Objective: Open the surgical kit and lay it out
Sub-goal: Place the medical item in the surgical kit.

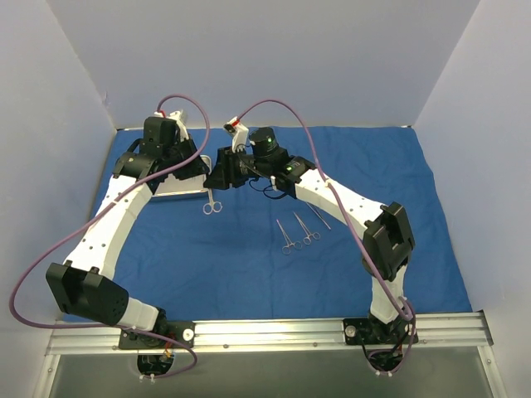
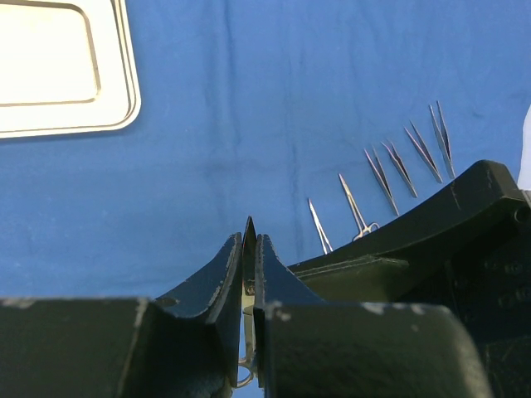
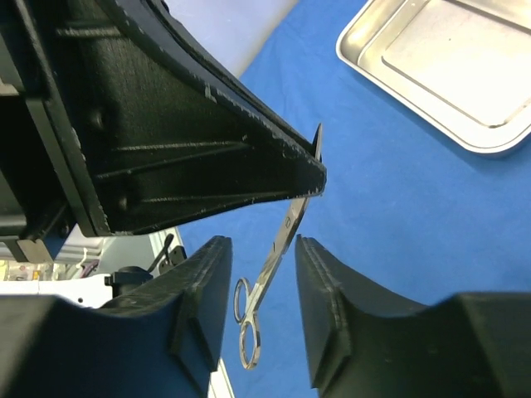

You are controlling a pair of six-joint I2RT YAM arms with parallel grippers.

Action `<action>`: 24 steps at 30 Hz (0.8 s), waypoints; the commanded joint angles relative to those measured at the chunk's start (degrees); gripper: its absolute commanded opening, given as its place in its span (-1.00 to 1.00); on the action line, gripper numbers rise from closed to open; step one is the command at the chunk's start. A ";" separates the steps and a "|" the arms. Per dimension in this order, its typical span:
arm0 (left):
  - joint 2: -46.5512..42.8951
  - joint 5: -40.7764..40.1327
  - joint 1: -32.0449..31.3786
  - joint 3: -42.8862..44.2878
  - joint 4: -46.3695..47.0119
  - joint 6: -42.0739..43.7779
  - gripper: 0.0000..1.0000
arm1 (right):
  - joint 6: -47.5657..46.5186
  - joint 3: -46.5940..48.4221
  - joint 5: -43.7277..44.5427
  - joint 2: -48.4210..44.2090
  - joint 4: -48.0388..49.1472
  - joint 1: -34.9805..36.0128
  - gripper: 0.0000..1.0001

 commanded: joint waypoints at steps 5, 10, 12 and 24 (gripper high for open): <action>-1.06 0.01 -0.60 2.63 2.15 -0.21 -0.95 | 1.37 0.18 -1.87 -0.29 3.78 0.24 -0.35; -1.42 0.62 -0.60 2.45 2.42 -0.47 -0.95 | 1.81 0.10 -2.66 0.49 4.39 0.15 -0.46; -1.50 0.71 -0.60 2.45 2.51 -0.65 -0.95 | 1.89 0.10 -2.92 0.76 4.48 0.15 -0.47; -1.77 1.50 -0.60 2.72 2.68 -0.65 -0.95 | 2.07 0.18 -3.71 1.90 5.01 -0.02 -0.63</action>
